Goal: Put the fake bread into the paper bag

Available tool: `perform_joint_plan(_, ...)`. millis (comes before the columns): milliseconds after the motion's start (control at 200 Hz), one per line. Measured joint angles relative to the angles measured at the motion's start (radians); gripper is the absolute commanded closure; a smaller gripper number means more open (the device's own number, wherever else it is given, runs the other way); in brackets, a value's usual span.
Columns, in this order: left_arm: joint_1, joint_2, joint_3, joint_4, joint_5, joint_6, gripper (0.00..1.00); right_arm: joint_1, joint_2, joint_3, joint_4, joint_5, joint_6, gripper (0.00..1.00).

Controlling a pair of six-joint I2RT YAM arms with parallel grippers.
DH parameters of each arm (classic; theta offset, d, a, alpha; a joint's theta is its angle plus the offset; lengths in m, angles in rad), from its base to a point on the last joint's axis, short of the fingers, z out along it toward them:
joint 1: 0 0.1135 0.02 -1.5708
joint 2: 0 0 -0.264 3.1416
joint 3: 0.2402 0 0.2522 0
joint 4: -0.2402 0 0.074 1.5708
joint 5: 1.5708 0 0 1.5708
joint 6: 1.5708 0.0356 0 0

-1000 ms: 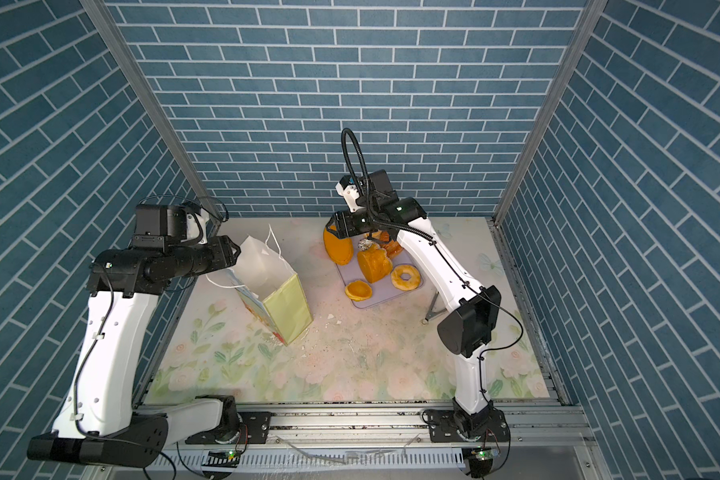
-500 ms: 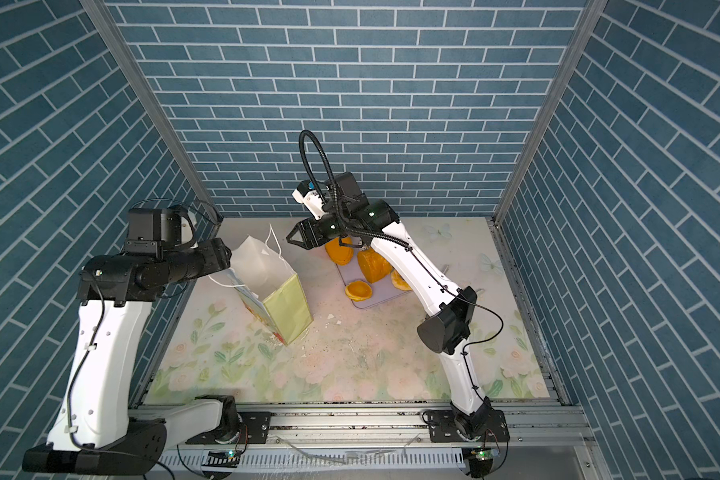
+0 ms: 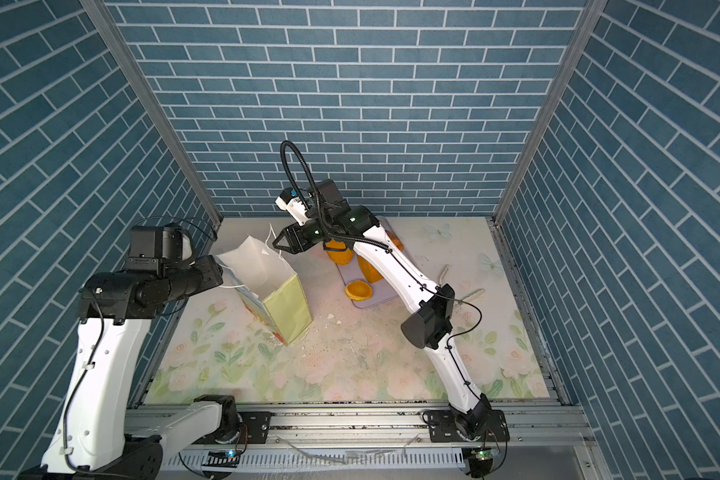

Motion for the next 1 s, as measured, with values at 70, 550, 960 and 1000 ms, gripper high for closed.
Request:
perform_joint_plan(70,0.0,0.002,-0.008,0.001,0.011,0.002,0.62,0.004,0.005,0.0,0.008,-0.012,0.005,0.64)
perform_joint_plan(550,0.001,0.075,0.005,0.082,0.125,0.039,0.99,0.012,-0.004,-0.013,0.039,0.074,0.024,1.0)
perform_joint_plan(960,0.001,0.15,0.029,0.163,0.27,0.108,1.0,0.032,-0.372,-0.444,0.074,0.287,0.082,1.0)
perform_joint_plan(1000,0.001,0.163,0.03,0.166,0.279,0.115,1.0,0.032,-0.383,-0.45,0.082,0.299,0.087,1.0)
